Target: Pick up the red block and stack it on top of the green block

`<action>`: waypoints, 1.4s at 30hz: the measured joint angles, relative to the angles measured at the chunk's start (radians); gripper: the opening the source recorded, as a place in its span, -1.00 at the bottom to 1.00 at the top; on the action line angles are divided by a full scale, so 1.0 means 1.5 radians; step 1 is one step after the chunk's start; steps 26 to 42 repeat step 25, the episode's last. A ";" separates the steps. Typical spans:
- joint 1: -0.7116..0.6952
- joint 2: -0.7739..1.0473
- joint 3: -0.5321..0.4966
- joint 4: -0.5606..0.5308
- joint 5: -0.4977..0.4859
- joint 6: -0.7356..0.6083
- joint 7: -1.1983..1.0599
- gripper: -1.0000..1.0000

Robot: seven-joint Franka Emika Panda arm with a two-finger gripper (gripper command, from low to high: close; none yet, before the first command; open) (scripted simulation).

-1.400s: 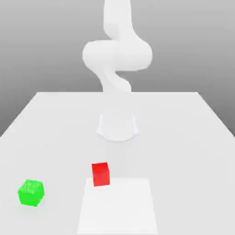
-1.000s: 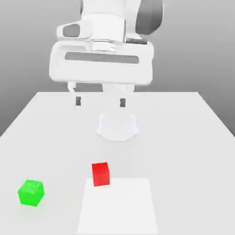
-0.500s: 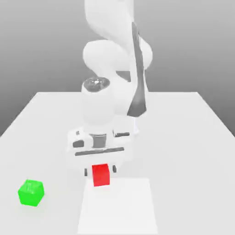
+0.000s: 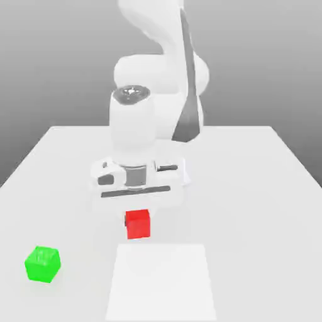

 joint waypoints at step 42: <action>-0.165 0.239 -0.084 0.272 0.094 -0.039 -0.182 1.00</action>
